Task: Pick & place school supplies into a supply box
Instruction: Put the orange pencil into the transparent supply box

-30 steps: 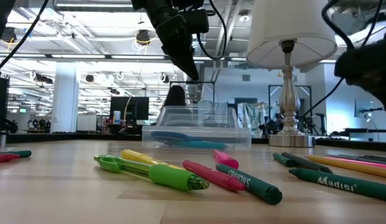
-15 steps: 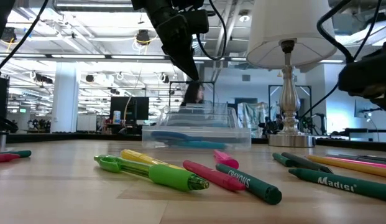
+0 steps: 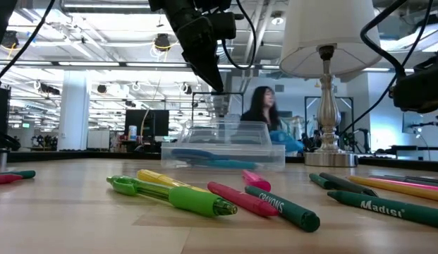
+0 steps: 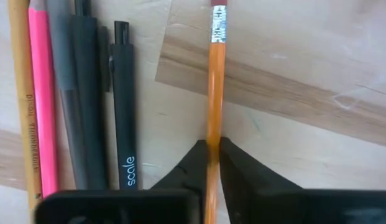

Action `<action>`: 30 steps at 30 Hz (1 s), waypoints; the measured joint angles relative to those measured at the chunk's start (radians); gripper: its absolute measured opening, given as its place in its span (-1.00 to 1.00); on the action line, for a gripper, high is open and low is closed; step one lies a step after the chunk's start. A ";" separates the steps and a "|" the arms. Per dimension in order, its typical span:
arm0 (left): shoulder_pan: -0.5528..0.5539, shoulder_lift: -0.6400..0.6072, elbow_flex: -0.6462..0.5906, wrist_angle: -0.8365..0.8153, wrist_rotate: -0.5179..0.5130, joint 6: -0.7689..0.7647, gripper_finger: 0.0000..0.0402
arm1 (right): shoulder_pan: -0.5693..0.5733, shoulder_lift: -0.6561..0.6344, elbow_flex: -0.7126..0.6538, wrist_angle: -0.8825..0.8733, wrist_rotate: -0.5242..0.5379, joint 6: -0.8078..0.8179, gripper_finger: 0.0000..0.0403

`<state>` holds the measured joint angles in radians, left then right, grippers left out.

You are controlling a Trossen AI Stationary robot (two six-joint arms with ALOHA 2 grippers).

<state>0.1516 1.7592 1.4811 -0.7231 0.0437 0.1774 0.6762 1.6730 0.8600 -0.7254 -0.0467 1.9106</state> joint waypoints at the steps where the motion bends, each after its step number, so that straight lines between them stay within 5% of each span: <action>1: 0.000 0.000 0.000 0.000 0.000 0.000 -0.22 | 0.000 0.000 0.000 0.000 0.000 0.000 -0.92; 17: 0.000 0.000 0.000 0.000 0.000 -0.008 -0.22 | 0.003 -0.001 -0.001 -0.007 0.038 -0.009 -0.97; 30: 0.000 0.000 0.000 0.001 0.000 -0.008 -0.22 | 0.004 -0.079 -0.006 -0.060 0.179 -0.008 -0.99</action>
<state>0.1520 1.7596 1.4811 -0.7223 0.0433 0.1692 0.6800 1.5935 0.8543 -0.7856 0.1319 1.9022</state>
